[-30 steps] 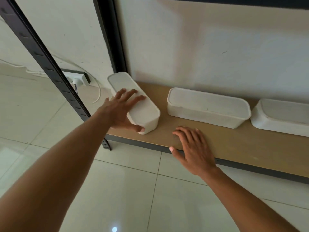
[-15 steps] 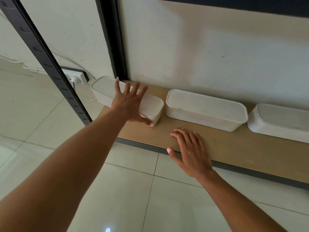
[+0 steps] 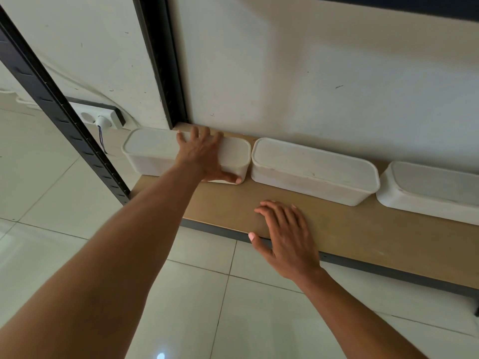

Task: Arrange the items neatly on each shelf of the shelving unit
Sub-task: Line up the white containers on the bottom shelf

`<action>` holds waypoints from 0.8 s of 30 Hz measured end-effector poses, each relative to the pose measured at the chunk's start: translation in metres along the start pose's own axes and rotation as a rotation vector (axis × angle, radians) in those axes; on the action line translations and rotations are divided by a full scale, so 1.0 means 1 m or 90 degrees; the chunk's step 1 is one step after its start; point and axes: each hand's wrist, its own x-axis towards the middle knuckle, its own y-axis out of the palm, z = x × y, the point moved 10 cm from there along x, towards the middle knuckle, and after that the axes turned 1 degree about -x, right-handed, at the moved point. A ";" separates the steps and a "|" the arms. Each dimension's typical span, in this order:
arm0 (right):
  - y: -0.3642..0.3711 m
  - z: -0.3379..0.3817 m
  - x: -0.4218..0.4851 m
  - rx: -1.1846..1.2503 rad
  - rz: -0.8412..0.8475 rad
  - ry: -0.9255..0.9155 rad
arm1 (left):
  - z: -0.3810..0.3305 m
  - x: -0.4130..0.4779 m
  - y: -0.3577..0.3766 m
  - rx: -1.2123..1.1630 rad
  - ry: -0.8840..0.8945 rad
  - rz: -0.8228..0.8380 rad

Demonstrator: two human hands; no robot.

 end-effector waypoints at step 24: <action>-0.003 0.000 0.000 0.024 -0.019 -0.008 | -0.024 0.005 -0.008 0.020 0.036 -0.007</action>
